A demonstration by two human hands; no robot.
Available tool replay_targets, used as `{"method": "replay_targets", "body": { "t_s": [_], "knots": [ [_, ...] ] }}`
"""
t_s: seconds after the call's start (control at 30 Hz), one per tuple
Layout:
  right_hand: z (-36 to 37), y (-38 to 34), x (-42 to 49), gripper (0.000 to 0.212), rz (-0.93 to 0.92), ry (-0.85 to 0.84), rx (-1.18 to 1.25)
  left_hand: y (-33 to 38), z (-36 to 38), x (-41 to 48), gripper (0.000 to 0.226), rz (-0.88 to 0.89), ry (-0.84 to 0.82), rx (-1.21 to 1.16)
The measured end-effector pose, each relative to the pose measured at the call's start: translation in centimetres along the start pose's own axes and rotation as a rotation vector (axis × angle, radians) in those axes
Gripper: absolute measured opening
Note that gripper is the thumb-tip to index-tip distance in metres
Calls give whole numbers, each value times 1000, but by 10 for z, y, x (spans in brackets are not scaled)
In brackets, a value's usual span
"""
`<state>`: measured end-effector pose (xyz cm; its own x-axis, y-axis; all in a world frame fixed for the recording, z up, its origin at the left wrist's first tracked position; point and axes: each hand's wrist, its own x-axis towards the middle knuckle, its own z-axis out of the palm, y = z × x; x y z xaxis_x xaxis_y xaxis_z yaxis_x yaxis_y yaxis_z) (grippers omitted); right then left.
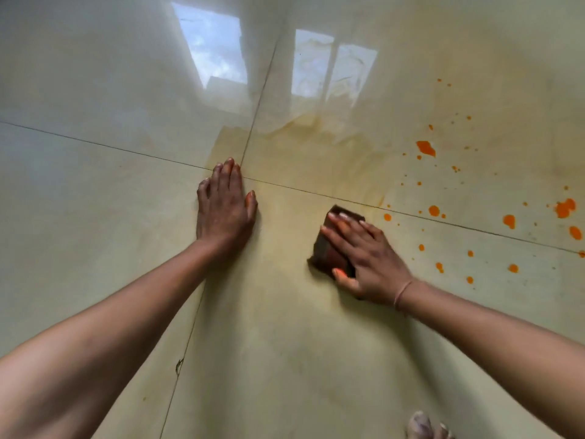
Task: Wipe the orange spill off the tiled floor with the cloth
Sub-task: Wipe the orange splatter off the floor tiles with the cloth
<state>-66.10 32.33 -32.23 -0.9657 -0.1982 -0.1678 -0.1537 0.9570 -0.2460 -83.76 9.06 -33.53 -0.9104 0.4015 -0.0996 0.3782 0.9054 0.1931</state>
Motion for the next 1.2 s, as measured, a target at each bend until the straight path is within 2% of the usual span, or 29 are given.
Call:
{"method": "replay_targets", "body": {
  "t_s": [0.03,0.13,0.17,0.2,0.3,0.33,0.37,0.47,0.5,0.53,0.57,0.63,0.67,0.7,0.73,0.83,0.87,0.9,0.97,1.03,1.1,1.13,1.2],
  "knots": [
    [-4,19,2,78,44,26,-7,4,-1,0,64,25,6,4],
    [-27,63,33,71,620,155,96,45,2,5,65,202,12,-7],
    [-26,60,34,70,703,170,108,63,4,9,65,249,-2,-21],
    [-19,48,26,71,676,186,95,79,6,13,64,280,-27,-34],
    [-1,10,-41,76,296,58,52,118,10,22,65,388,-114,-31],
    [-4,21,-57,77,250,46,44,128,14,22,66,432,-138,-24],
    [-8,40,-57,77,285,75,35,134,17,22,67,447,-151,-29],
    [-29,95,-29,71,800,205,117,149,29,20,67,406,-114,-24],
    [-27,98,-23,70,888,226,129,152,33,19,68,397,-82,-7],
    [-21,90,-26,71,866,230,110,153,35,19,68,392,-65,3],
    [-12,73,-37,73,742,208,85,153,36,18,69,385,-60,5],
    [3,36,-79,78,370,82,40,150,35,17,69,381,-64,1],
    [1,35,-99,79,261,-1,30,152,33,16,70,384,-68,-3],
    [-3,51,-106,80,207,0,10,152,33,15,70,386,-65,-5],
    [-7,71,-102,80,263,37,4,153,33,16,70,389,-59,-4],
    [-30,120,-48,74,871,227,120,151,37,17,69,392,-27,-1],
    [-32,119,-28,71,974,262,130,150,38,17,69,393,-23,-3],
    [-27,108,-15,71,960,263,135,151,38,18,69,395,-21,-9],
    [-6,64,-16,73,627,209,85,152,38,16,66,392,-30,-16],
    [0,30,-55,77,289,68,57,153,31,16,65,389,-46,-22],
    [-6,58,-72,79,181,54,14,154,31,15,66,392,-43,-15],
    [-14,79,-64,78,277,70,25,153,32,16,66,392,-39,-10],
    [-33,116,-29,72,709,183,108,151,36,16,67,395,-38,1]
  ]
}}
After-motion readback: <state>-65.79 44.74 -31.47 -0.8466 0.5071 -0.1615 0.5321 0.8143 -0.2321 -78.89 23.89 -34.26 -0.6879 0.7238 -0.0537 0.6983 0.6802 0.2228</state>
